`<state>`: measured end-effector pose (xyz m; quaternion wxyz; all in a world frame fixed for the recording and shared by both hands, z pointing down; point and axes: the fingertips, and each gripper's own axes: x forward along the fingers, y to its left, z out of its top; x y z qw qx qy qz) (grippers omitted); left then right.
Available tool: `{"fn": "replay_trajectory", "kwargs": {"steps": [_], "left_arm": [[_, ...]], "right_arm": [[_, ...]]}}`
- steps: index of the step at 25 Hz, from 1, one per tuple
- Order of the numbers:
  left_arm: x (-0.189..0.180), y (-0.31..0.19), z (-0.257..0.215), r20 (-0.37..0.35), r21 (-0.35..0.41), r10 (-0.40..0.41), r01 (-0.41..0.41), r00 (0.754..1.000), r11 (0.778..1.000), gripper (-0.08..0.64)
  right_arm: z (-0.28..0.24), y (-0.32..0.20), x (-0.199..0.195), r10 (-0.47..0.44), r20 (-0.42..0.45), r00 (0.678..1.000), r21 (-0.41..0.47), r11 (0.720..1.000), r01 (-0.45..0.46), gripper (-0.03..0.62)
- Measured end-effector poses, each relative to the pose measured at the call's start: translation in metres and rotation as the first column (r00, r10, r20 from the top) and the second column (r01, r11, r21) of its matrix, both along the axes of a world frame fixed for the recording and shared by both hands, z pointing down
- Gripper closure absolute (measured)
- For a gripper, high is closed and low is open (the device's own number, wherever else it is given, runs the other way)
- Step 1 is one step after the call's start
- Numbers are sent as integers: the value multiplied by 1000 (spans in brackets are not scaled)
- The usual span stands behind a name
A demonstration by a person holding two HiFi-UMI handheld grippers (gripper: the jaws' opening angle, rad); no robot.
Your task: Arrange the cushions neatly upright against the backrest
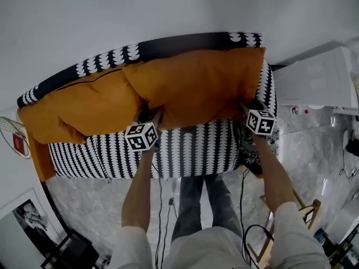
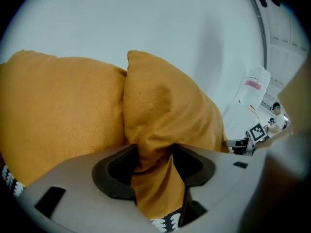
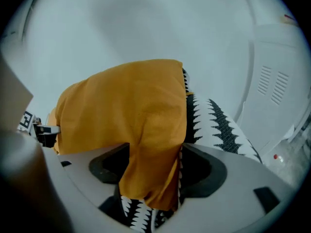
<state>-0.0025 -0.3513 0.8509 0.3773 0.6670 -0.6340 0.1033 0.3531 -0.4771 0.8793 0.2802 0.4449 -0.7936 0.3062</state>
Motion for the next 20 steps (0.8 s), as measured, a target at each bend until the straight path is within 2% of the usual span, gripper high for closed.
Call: {"fn": "replay_trajectory", "kwargs": {"steps": [3, 5, 9, 11, 12, 15, 16, 20], "left_arm": [[-1, 13, -16, -6, 50, -66, 66, 998, 997, 278], [3, 19, -26, -20, 76, -86, 87, 996, 993, 275], [18, 31, -41, -16, 91, -41, 42, 999, 995, 275], [27, 37, -55, -14, 113, -21, 22, 1000, 993, 276], [31, 40, -65, -8, 129, -13, 14, 1000, 992, 287], [39, 54, -99, 27, 170, 1, -5, 1000, 985, 428], [40, 57, -110, 43, 183, 6, -14, 999, 983, 484], [51, 64, -163, 102, 246, 52, -76, 993, 966, 526]], "right_arm": [[-25, 10, 9, 48, 9, 999, 83, 995, -49, 265], [-42, 18, 8, 49, 41, 998, 117, 992, -54, 265], [-62, 42, -8, 0, 60, 998, 145, 989, -9, 277], [-74, 55, -14, -9, 65, 998, 154, 988, -1, 331], [-84, 61, -17, -13, 68, 998, 165, 986, 2, 383], [-123, 78, -28, -32, 72, 997, 214, 977, 16, 509], [-139, 83, -32, -39, 73, 997, 239, 971, 21, 533], [-207, 97, -45, -74, 100, 992, 335, 942, 36, 565]]}}
